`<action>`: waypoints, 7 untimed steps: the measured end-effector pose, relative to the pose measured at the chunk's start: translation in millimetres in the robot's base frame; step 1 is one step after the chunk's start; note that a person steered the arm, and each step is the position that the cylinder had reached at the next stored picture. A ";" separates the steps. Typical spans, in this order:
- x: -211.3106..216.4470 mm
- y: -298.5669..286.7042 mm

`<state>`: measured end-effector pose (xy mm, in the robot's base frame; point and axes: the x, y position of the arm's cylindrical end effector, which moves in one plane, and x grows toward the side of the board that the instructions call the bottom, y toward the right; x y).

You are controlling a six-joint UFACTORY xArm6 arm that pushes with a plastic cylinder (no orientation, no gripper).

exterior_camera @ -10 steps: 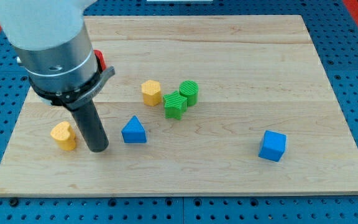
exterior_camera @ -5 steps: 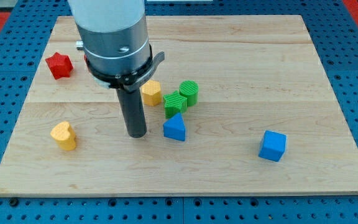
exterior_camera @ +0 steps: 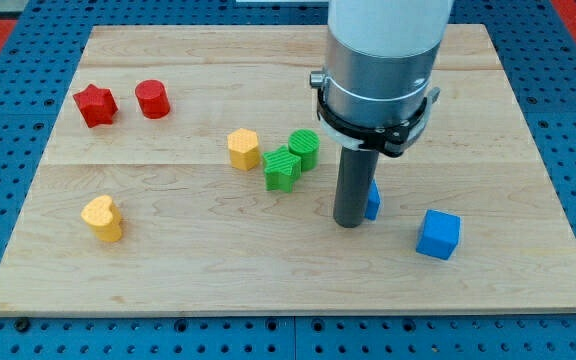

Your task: Push the blue triangle parallel to the right of the green star

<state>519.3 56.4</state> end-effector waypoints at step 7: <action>-16.9 -38.1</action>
